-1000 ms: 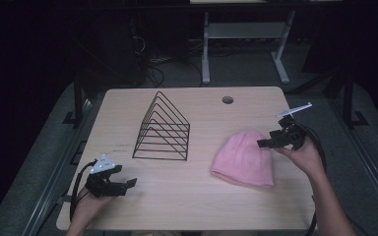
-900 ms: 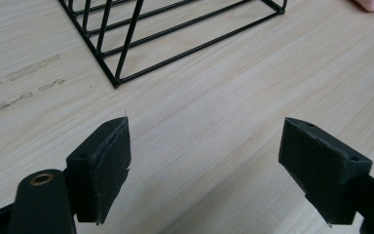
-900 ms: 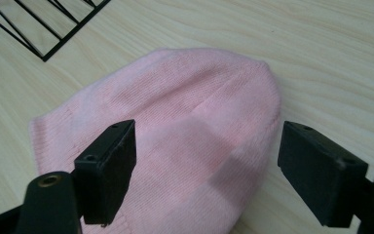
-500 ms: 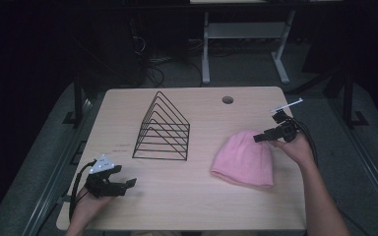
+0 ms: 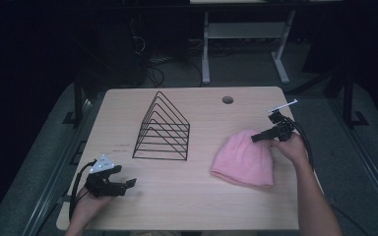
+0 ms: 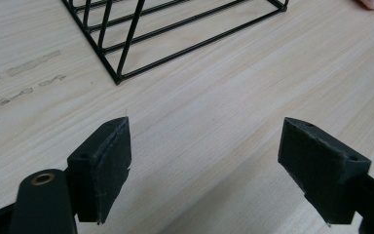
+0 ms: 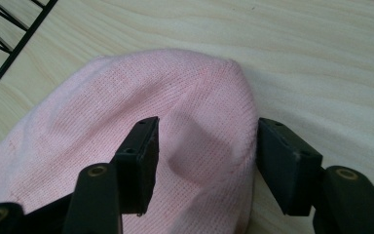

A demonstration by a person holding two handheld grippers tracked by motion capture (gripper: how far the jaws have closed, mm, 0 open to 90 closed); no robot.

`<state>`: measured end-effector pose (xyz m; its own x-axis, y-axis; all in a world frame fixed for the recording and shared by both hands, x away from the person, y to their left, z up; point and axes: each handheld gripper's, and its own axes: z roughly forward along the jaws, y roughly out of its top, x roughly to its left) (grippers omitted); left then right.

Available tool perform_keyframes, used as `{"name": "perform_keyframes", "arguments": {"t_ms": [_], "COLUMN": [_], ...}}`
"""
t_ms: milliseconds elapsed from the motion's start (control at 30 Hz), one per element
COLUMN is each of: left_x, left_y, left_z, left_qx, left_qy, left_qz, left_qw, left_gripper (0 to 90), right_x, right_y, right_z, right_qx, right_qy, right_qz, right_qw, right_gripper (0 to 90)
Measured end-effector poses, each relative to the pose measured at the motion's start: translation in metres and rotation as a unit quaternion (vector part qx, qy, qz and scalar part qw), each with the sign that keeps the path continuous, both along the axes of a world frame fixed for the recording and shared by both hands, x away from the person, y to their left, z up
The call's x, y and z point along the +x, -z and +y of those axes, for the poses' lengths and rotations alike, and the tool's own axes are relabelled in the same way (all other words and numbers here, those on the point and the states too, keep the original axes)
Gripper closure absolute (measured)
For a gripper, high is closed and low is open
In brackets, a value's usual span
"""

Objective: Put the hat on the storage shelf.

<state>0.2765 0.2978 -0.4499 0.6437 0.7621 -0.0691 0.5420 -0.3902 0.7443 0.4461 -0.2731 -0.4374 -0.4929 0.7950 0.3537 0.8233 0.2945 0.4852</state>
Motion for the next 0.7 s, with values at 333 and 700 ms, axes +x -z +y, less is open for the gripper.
{"name": "perform_keyframes", "arguments": {"t_ms": [333,700], "left_x": [0.001,0.0], "left_y": [0.001,0.002], "left_z": [0.002,0.005], "left_qx": [-0.003,-0.005], "left_qy": [-0.005,-0.008], "left_qz": [0.004,0.007], "left_qw": [1.0,0.9999], "left_gripper": [19.9,19.9], "right_x": [0.004,0.006], "right_y": [0.006,0.014], "right_z": [0.003,0.003], "right_qx": [-0.005,-0.003], "right_qy": [-0.002,-0.001], "right_qz": [0.009,0.021], "right_qw": [1.0,0.9998], "right_gripper": [46.7,52.3]}}
